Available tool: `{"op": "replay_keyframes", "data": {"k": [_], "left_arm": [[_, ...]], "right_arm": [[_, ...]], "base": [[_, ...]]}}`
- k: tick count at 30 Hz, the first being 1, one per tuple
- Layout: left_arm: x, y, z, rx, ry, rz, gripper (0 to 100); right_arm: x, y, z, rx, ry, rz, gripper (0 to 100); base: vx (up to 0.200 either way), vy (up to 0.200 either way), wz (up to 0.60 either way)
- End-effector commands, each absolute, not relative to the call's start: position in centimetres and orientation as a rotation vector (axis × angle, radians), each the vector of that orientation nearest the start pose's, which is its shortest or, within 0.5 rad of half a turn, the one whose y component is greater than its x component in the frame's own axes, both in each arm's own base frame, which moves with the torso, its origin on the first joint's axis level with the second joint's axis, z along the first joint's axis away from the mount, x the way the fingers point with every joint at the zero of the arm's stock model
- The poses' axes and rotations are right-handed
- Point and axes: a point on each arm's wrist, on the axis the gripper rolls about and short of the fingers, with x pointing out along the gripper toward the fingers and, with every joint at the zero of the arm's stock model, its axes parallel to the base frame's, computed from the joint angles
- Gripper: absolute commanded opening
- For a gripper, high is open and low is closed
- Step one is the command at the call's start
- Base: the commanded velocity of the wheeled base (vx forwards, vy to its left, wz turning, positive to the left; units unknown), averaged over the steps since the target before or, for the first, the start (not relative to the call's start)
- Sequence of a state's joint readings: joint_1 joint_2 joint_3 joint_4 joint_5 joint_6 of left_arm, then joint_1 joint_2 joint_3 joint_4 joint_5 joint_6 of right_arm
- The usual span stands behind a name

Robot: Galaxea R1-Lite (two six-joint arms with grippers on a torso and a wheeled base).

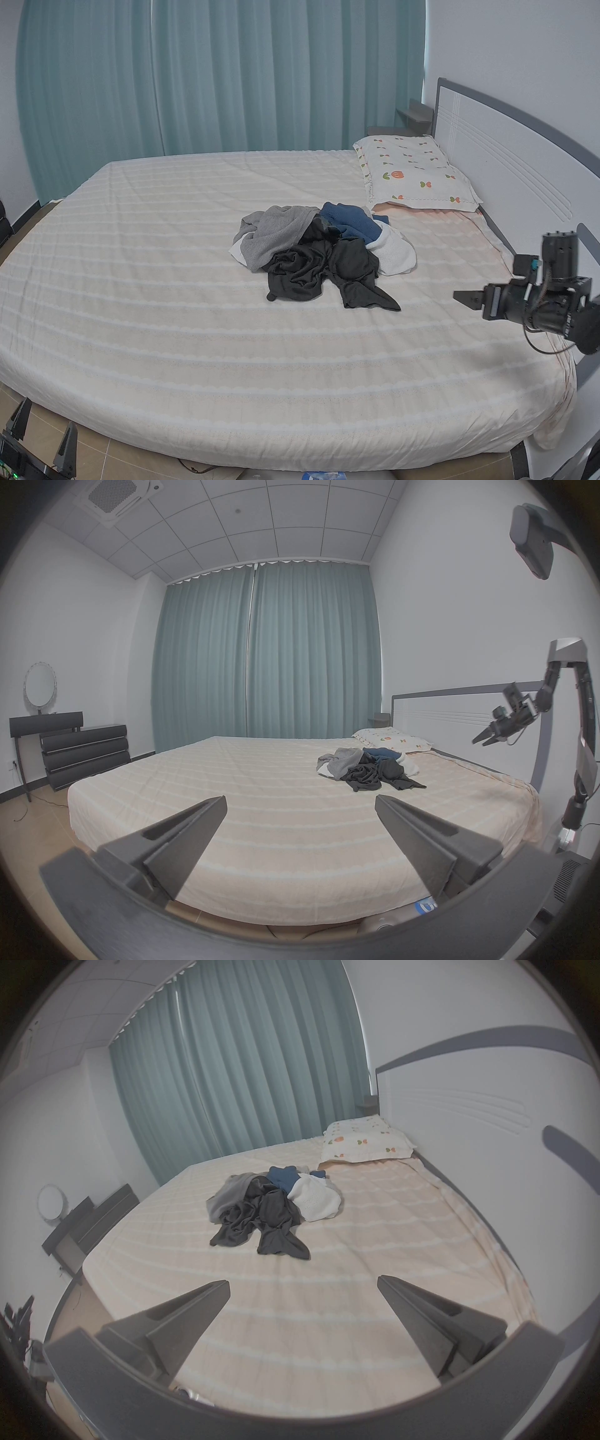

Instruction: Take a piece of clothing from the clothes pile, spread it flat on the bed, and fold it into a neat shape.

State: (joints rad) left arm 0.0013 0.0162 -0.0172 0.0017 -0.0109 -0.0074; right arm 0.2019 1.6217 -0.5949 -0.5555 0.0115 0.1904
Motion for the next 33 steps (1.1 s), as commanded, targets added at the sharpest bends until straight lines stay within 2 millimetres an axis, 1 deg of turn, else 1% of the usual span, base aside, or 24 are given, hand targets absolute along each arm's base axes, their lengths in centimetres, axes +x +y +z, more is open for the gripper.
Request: {"op": "replay_keyframes", "data": {"k": [1,4,5,7,9,10,12,14,15,17,18,19,21,26,27,28,33], "left_arm": [[-2.3,0.0,7.6,-0.008,0.0,-0.009,100],[-2.3,0.0,7.6,-0.008,0.0,-0.009,100],[-2.3,0.0,7.6,-0.008,0.0,-0.009,100],[-2.3,0.0,7.6,-0.008,0.0,-0.009,100],[-2.3,0.0,7.6,-0.008,0.0,-0.009,100],[-2.3,0.0,7.6,-0.008,0.0,-0.009,100],[-2.3,0.0,7.6,-0.008,0.0,-0.009,100],[-2.3,0.0,7.6,-0.008,0.0,-0.009,100],[-2.3,0.0,7.6,-0.008,0.0,-0.009,100],[-2.3,0.0,7.6,-0.008,0.0,-0.009,100],[-2.3,0.0,7.6,-0.008,0.0,-0.009,100],[-2.3,0.0,7.6,-0.008,0.0,-0.009,100],[-2.3,0.0,7.6,-0.008,0.0,-0.009,100],[-2.3,0.0,7.6,-0.008,0.0,-0.009,100],[-2.3,0.0,7.6,-0.008,0.0,-0.009,100],[-2.3,0.0,7.6,-0.008,0.0,-0.009,100],[-2.3,0.0,7.6,-0.008,0.0,-0.009,100]], "right_arm": [[40.5,11.9,3.2,0.185,0.594,0.09,100],[42.3,12.6,2.0,0.219,0.591,0.08,100],[42.4,12.8,1.9,0.224,0.59,0.08,100],[43.7,13.5,0.9,0.257,0.585,0.078,100],[44.4,13.9,-0.2,0.253,0.596,0.077,100],[44.6,13.9,-0.3,0.256,0.595,0.076,100],[45.4,14.7,-0.9,0.257,0.595,0.086,100],[45.8,14.9,-1.2,0.256,0.6,0.086,100],[46.2,15.4,-1.7,0.257,0.604,0.09,100],[46.4,16.3,-2.1,0.268,0.609,0.101,100],[46.4,16.3,-2.1,0.268,0.609,0.101,100],[46.6,16.9,-2.6,0.269,0.614,0.105,100],[47.0,17.2,-2.9,0.266,0.613,0.103,100],[48.2,17.5,-3.1,0.256,0.603,0.072,100],[48.2,17.5,-3.1,0.256,0.603,0.072,100],[48.6,17.7,-3.4,0.249,0.609,0.056,100],[49.6,17.7,-4.3,0.233,0.592,0.018,100]], "base": [[0.0,0.0,0.0],[0.0,0.0,0.0],[0.0,0.0,0.0],[0.0,0.0,0.0],[0.0,0.0,0.0],[0.0,0.0,0.0],[0.0,0.0,0.0],[0.0,0.0,0.0],[0.0,0.0,0.0],[0.0,0.0,0.0],[0.0,0.0,0.0],[0.0,0.0,0.0],[0.0,0.0,0.0],[0.0,0.0,0.0],[0.0,0.0,0.0],[0.0,0.0,0.0],[0.0,0.0,0.0]]}}
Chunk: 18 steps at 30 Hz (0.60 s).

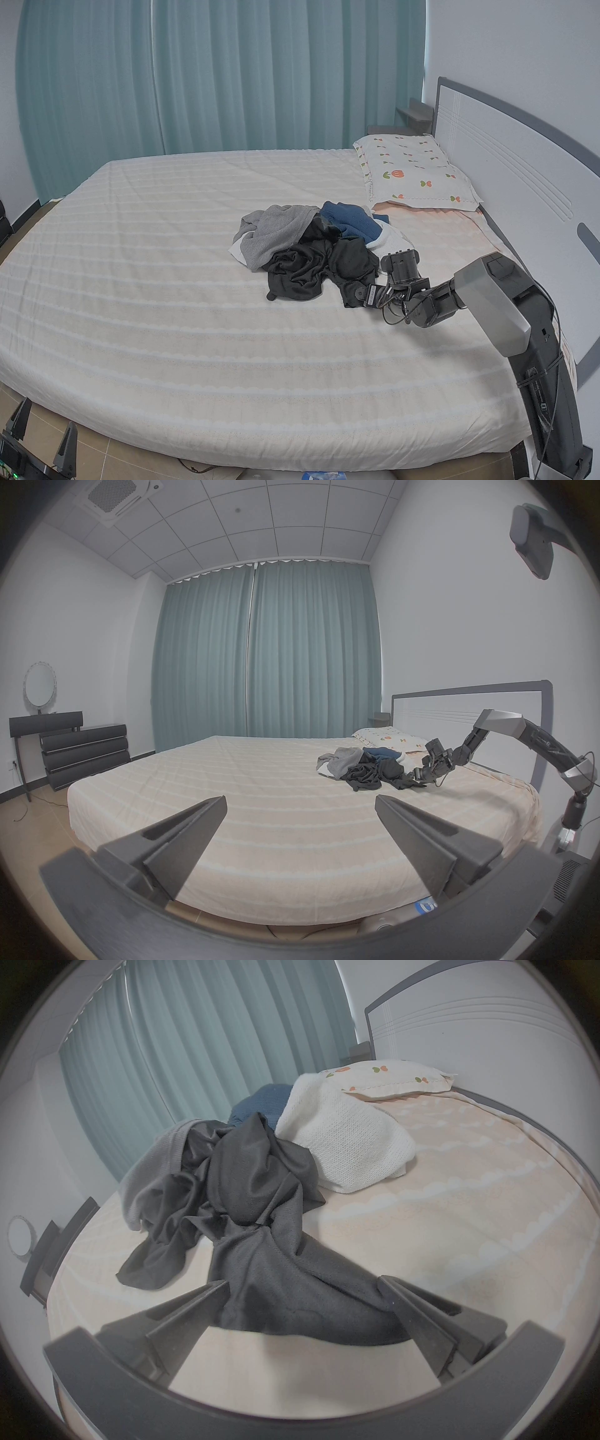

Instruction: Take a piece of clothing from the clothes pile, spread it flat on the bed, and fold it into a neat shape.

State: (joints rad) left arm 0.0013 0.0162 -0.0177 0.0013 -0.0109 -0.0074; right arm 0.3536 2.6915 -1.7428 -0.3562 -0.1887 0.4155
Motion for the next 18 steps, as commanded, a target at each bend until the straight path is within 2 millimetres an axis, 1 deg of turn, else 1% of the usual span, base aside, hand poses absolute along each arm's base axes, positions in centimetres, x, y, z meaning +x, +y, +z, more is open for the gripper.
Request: {"op": "replay_keyframes", "data": {"k": [1,4,5,9,12,14,17,18], "left_arm": [[-2.3,0.0,7.6,-0.008,0.0,-0.009,100],[-2.3,0.0,7.6,-0.008,0.0,-0.009,100],[-2.3,0.0,7.6,-0.008,0.0,-0.009,100],[-2.3,0.0,7.6,-0.008,0.0,-0.009,100],[-2.3,0.0,7.6,-0.008,0.0,-0.009,100],[-2.3,0.0,7.6,-0.008,0.0,-0.009,100],[-2.3,0.0,7.6,-0.008,0.0,-0.009,100],[-2.3,0.0,7.6,-0.008,0.0,-0.009,100]], "right_arm": [[49.8,17.7,-4.2,0.232,0.585,0.014,100],[50.0,17.8,-4.5,0.23,0.59,0.011,100],[50.1,17.8,-4.6,0.231,0.593,0.01,0],[50.2,18.0,-5.0,0.226,0.594,0.011,0],[50.3,17.9,-4.7,0.231,0.581,0.014,0],[50.3,18.0,-4.3,0.238,0.573,0.014,0],[50.3,17.9,-2.9,0.253,0.551,0.016,0],[50.3,17.9,-2.7,0.253,0.551,0.016,0]], "base": [[0.0,0.0,0.0],[0.0,0.0,0.0],[0.0,0.0,0.0],[0.0,0.0,0.0],[0.0,0.0,0.0],[0.0,0.0,0.0],[0.0,0.0,0.0],[0.0,0.0,0.0]]}}
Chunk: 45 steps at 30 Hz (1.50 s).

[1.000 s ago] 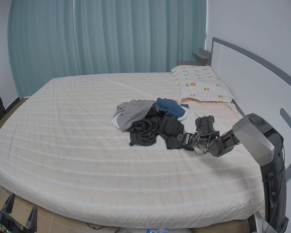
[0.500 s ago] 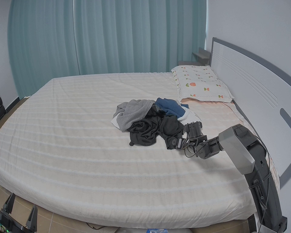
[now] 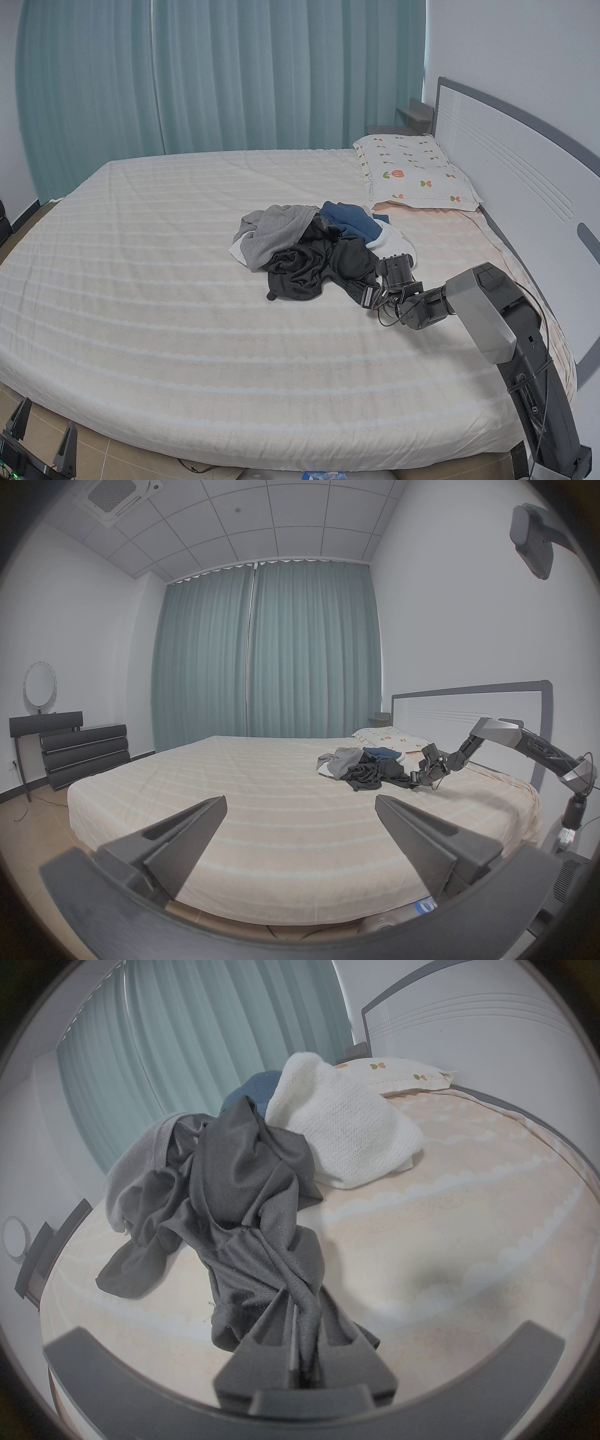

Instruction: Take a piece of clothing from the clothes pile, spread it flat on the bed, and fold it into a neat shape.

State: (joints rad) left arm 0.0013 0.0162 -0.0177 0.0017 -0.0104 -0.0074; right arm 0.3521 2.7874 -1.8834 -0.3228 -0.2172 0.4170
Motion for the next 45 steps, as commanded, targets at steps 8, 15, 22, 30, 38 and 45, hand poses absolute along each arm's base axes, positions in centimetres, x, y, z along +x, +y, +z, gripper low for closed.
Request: {"op": "replay_keyframes", "data": {"k": [8,15,22,30,38,45], "left_arm": [[-2.3,0.0,7.6,-0.008,0.0,-0.009,100],[-2.3,0.0,7.6,-0.008,0.0,-0.009,100],[-2.3,0.0,7.6,-0.008,0.0,-0.009,100],[-2.3,0.0,7.6,-0.003,0.0,-0.015,100],[-2.3,-0.1,7.6,-0.005,-0.001,-0.02,100],[-2.3,-0.1,7.7,0.038,-0.007,-0.02,100]], "right_arm": [[45.1,16.0,1.9,0.265,0.577,0.045,0],[38.2,14.4,4.8,0.318,0.524,0.182,0],[29.4,14.0,9.6,0.428,0.461,0.284,0],[23.0,14.2,12.0,0.5,0.473,0.377,0],[20.0,13.8,13.5,0.52,0.442,0.438,0],[18.6,12.7,15.7,0.558,0.355,0.47,0]], "base": [[0.0,0.0,0.0],[0.0,0.0,0.0],[0.0,0.0,0.0],[0.0,0.0,0.0],[0.0,0.0,0.0],[0.0,0.0,0.0]]}}
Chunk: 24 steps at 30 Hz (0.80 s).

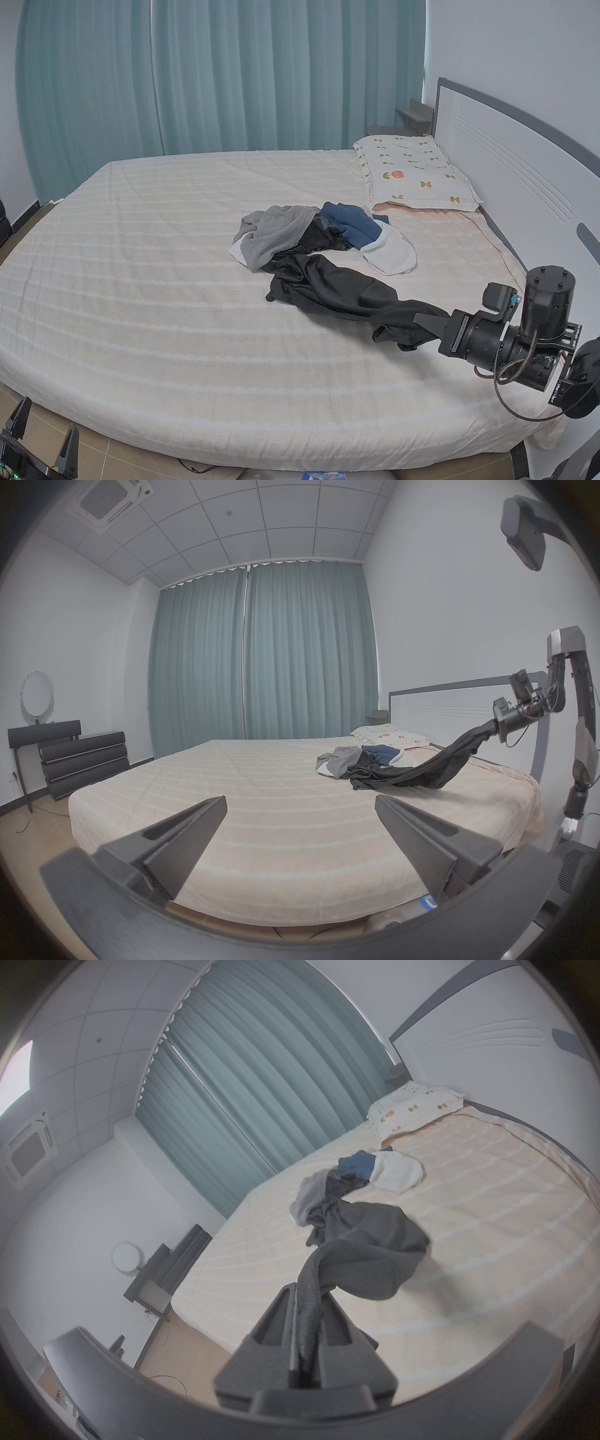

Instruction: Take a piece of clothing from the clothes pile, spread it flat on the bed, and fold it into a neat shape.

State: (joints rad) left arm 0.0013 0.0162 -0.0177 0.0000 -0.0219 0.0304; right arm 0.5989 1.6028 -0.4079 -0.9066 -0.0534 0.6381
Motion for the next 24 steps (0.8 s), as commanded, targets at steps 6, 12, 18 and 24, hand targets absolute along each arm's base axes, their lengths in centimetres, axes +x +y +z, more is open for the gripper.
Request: {"op": "replay_keyframes", "data": {"k": [6,12,18,24], "left_arm": [[-0.2,-0.1,21.5,-0.213,-0.148,-0.042,100],[5.1,-0.7,18.8,-0.021,0.164,-0.232,100],[9.7,-2.1,16.9,-0.009,0.41,-0.348,100],[13.9,-4.1,14.6,0.014,0.574,-0.417,100]], "right_arm": [[18.7,12.8,16.1,0.563,0.342,0.483,0],[18.8,12.9,16.4,0.577,0.321,0.509,0],[18.9,12.8,17.3,0.604,0.241,0.529,0],[19.0,12.5,17.7,0.614,0.211,0.526,0]], "base": [[0.0,0.0,0.0],[0.0,0.0,0.0],[0.0,0.0,0.0],[0.0,0.0,0.0]]}}
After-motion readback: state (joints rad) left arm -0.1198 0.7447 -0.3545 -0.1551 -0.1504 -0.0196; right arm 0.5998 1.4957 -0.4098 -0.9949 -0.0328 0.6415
